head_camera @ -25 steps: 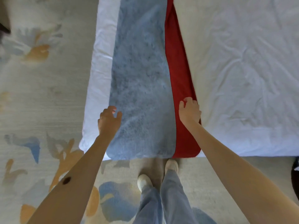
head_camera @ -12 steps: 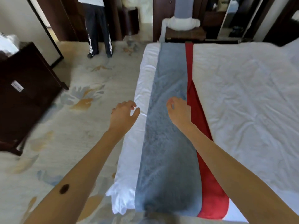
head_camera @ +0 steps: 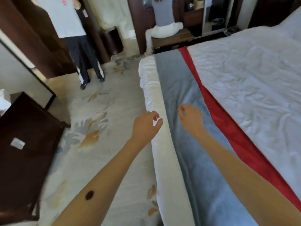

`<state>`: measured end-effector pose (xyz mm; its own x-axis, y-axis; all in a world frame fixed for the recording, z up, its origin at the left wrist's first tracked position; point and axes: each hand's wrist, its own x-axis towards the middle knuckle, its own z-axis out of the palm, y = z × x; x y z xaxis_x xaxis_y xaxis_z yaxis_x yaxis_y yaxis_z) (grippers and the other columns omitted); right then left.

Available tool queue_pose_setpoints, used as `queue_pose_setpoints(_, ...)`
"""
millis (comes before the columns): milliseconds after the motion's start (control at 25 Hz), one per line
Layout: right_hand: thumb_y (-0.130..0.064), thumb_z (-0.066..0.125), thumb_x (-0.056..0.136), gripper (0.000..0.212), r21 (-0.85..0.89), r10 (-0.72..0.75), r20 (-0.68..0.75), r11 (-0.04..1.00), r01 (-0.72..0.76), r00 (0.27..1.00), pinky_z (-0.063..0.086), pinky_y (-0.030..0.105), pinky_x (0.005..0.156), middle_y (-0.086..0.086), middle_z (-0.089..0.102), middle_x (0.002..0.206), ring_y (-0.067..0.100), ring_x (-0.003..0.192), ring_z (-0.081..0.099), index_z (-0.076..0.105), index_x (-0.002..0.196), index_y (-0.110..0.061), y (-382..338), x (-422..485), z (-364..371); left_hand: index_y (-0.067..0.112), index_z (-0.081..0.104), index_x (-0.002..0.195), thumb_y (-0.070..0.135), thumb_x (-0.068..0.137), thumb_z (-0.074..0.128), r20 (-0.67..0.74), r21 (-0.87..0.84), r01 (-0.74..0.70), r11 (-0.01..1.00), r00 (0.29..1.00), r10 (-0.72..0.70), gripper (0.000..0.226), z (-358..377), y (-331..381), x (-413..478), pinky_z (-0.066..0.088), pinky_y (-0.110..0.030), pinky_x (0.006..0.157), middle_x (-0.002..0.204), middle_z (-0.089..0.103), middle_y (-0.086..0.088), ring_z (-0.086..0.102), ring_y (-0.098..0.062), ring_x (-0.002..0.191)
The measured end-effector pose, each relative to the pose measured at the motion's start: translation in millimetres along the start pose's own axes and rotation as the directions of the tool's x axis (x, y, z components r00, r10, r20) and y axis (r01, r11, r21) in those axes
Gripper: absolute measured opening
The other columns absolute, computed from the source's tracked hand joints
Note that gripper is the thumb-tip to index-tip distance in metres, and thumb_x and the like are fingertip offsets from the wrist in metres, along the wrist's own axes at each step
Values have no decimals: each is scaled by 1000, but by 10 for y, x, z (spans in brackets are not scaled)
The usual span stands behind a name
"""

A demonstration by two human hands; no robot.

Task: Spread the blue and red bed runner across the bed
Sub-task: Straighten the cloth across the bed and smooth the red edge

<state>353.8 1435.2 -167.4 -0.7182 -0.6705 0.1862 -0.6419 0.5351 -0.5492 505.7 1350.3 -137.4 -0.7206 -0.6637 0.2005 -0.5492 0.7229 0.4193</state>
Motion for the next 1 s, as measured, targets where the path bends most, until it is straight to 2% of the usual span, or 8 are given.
queue_pose_setpoints(80, -20, 40, 95, 26, -38, 60, 1, 997, -60, 998, 43, 41, 83, 19, 66, 97, 35, 95, 59, 61, 95, -5, -187, 130, 92, 17, 64, 96, 34, 88, 50, 30, -2, -62, 998, 998, 62, 24, -126, -210, 253, 42, -29, 77, 92, 68, 2, 60, -17, 85)
queue_pose_setpoints(320, -19, 41, 94, 26, -144, 155, -85, 976, -166, 984, 41, 41, 86, 18, 66, 98, 35, 99, 59, 62, 92, -5, -640, 684, 250, 16, 62, 96, 33, 90, 49, 133, -103, -118, 988, 982, 131, 22, -343, -895, 1003, 47, -37, 83, 95, 66, 2, 58, -19, 88)
queue_pose_setpoints(480, -16, 41, 93, 26, -155, 250, -146, 950, -272, 957, 38, 40, 89, 16, 66, 95, 35, 98, 57, 65, 90, -6, -969, 1199, 550, 15, 61, 98, 33, 92, 47, 186, -195, -195, 961, 955, 232, 23, -480, -1462, 1730, 46, -36, 86, 101, 67, 2, 57, -19, 92)
queue_pose_setpoints(680, -17, 41, 94, 25, -124, 362, -246, 908, -400, 899, 38, 40, 88, 18, 64, 90, 35, 93, 57, 62, 90, -4, -1361, 1762, 939, 15, 63, 94, 32, 91, 47, 228, -223, -301, 927, 909, 349, 24, -619, -2042, 2709, 48, -42, 87, 98, 69, 2, 59, -20, 92)
queue_pose_setpoints(1000, -16, 42, 93, 23, -51, 526, -324, 820, -570, 786, 36, 42, 91, 15, 64, 95, 35, 99, 53, 62, 91, -5, -1085, 2682, 1389, 12, 61, 85, 28, 89, 51, 252, -263, -477, 839, 805, 537, 20, -55, -2160, 4118, 49, -39, 75, 87, 69, -4, 61, -25, 86)
